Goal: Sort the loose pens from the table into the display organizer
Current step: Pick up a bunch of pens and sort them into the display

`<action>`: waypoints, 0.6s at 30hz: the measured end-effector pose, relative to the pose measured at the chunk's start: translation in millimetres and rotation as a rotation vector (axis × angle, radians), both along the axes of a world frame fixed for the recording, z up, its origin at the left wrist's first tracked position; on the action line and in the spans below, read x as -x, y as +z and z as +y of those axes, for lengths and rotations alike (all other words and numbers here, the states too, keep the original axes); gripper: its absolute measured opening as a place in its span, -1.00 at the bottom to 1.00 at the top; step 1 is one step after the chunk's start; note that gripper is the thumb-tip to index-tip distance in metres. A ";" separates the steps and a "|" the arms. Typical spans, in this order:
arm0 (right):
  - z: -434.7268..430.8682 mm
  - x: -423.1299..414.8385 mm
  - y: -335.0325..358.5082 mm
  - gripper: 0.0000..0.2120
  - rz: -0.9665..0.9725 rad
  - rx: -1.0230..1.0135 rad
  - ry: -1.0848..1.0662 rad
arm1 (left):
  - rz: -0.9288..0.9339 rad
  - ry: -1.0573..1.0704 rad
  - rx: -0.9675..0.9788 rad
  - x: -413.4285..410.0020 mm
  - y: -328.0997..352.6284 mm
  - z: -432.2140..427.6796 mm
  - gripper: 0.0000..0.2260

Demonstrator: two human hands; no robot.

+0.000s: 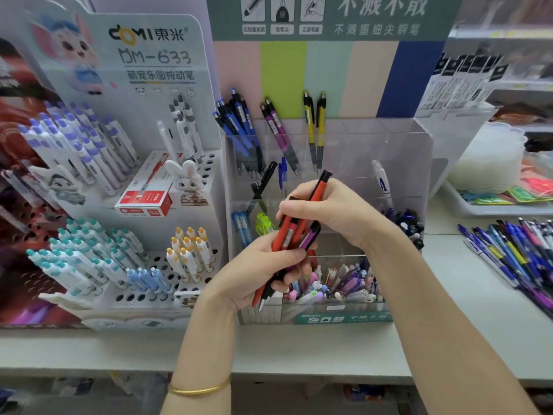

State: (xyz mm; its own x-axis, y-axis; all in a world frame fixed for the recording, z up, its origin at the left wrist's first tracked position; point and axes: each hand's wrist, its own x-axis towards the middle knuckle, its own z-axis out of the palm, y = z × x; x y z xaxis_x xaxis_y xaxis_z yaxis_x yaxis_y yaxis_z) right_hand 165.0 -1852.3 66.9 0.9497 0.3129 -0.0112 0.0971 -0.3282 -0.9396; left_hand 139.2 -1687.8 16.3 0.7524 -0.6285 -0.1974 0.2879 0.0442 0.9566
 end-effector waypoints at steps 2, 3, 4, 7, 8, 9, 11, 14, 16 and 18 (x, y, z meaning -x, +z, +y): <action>-5.8 -0.4 -2.6 -0.86 0.006 -0.205 -0.173 | -0.004 0.020 -0.087 -1.4 -3.5 3.6 -0.92; -12.2 -1.4 -2.5 -0.85 -0.009 -0.325 -0.284 | -0.006 0.019 -0.139 -1.7 -6.7 6.9 -0.91; -19.7 -0.9 -1.4 -0.83 -0.055 -0.402 -0.387 | -0.005 0.016 -0.185 -1.4 -10.1 10.7 -0.90; -37.1 5.3 -3.0 -0.80 -0.292 -0.256 -0.616 | 0.008 0.014 -0.243 -2.0 -17.8 18.7 -0.92; -38.4 7.9 -4.9 -0.81 -0.363 -0.161 -0.670 | 0.014 0.013 -0.246 -2.8 -19.0 19.6 -0.94; -38.7 8.8 -8.6 -0.81 -0.422 -0.080 -0.712 | 0.017 0.015 -0.246 -3.9 -19.7 19.7 -0.93; -36.4 8.2 -17.3 -0.78 -0.489 0.062 -0.749 | 0.022 0.028 -0.235 -5.7 -21.1 18.0 -0.90; -29.3 2.8 -36.8 -0.74 -0.475 0.283 -0.696 | 0.040 0.067 -0.209 -7.2 -24.8 15.9 -0.87; -21.0 1.8 -51.6 -0.73 -0.433 0.441 -0.640 | 0.032 0.085 -0.199 -7.4 -27.2 15.1 -0.86; -13.2 2.6 -63.5 -0.72 -0.326 0.554 -0.572 | 0.027 0.093 -0.174 -6.7 -28.5 14.3 -0.85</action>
